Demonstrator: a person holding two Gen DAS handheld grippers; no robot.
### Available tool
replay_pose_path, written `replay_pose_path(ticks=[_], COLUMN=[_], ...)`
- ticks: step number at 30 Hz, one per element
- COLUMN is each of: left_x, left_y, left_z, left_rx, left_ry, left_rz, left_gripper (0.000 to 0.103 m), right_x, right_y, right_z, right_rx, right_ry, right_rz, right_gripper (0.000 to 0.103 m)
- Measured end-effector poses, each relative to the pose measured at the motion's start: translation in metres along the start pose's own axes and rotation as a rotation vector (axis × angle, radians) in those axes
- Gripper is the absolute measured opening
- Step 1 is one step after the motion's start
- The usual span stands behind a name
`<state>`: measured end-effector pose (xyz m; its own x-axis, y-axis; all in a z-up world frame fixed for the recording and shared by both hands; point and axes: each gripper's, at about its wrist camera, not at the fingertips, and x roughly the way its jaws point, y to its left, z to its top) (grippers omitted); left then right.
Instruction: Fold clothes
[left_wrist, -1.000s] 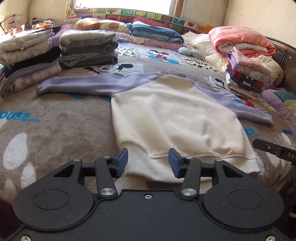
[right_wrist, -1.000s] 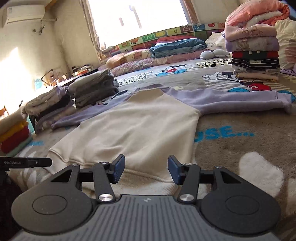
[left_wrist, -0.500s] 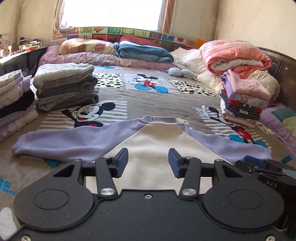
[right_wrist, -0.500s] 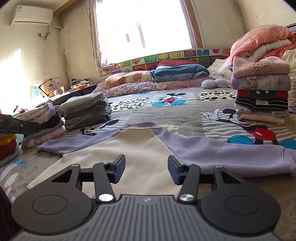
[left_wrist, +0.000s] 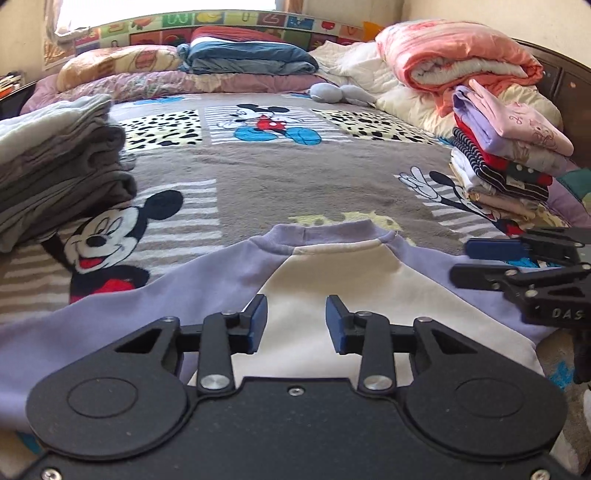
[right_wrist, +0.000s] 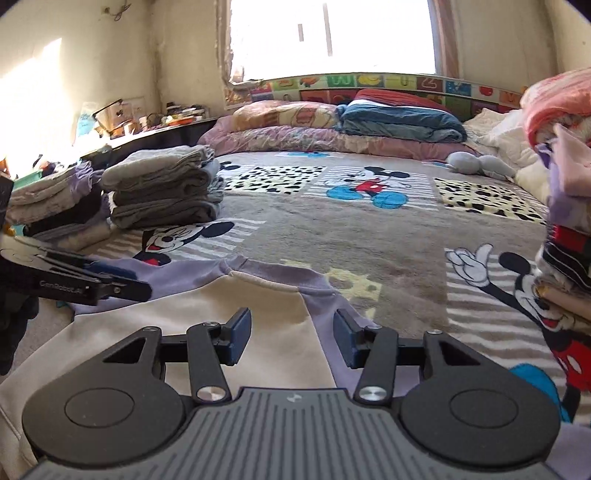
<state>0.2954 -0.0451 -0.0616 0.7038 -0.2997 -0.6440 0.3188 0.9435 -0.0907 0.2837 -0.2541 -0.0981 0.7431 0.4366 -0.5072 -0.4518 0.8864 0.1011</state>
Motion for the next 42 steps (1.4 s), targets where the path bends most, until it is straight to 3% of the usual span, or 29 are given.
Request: replay_pose_path(ticks=[4,8,13,16,21,22,23,25,27,28,29,32,35,38,42], left_x=[0.036,0.079,0.131,0.119,0.089,0.083,0.077,0.078,0.092,0.1,0.106,0.109,0.108,0.083,0.042], left_y=[-0.009,-0.002,0.01,0.019,0.038,0.041,0.045,0.048,0.046,0.044,0.044,0.053,0.054,0.045,0.015], left_z=[0.014,0.033,0.058,0.06,0.049,0.047,0.044,0.043,0.043,0.043,0.044,0.055,0.055,0.051,0.035], left_rx=[0.04,0.011,-0.044,-0.06,-0.059,-0.059,-0.058,-0.047,-0.017,0.001,0.006,-0.06,-0.049,-0.002,0.041], left_ry=[0.047,0.095,0.147,0.113,0.071,0.063,0.054,0.061,0.097,0.12,0.133,0.114,0.117,0.042,0.002], left_rz=[-0.034,-0.007,0.037,0.027,-0.001,-0.007,-0.012,-0.03,-0.019,-0.006,0.003,0.014,0.068,0.115,0.08], left_gripper=[0.027,0.023,0.017,0.017,0.018,0.018,0.018,0.018,0.017,0.009,0.006,0.0,0.001,0.001,0.003], right_x=[0.049,0.081,0.135,0.147,0.123,0.118,0.114,0.114,0.121,0.128,0.132,0.137,0.141,0.116,0.073], right_y=[0.004,0.001,-0.025,-0.041,-0.055,-0.057,-0.058,-0.061,-0.064,-0.065,-0.067,-0.079,-0.084,-0.09,-0.101], right_z=[0.009,0.021,0.025,0.02,0.03,0.033,0.035,0.033,0.026,0.022,0.02,0.02,0.016,0.02,0.027], right_rx=[-0.098,-0.121,-0.122,-0.073,0.033,0.025,0.018,0.018,0.026,0.038,0.062,0.148,0.179,0.192,0.212], right_ry=[0.103,0.136,0.195,0.185,0.163,0.181,0.196,0.207,0.231,0.244,0.237,0.2,0.193,0.149,0.07], right_rz=[0.06,0.09,0.003,0.004,0.091,0.111,0.126,0.129,0.133,0.145,0.154,0.153,0.145,0.111,0.055], right_gripper=[0.033,0.032,0.031,0.031,0.034,0.04,0.054,0.059,0.054,0.039,0.037,0.022,0.023,0.03,0.032])
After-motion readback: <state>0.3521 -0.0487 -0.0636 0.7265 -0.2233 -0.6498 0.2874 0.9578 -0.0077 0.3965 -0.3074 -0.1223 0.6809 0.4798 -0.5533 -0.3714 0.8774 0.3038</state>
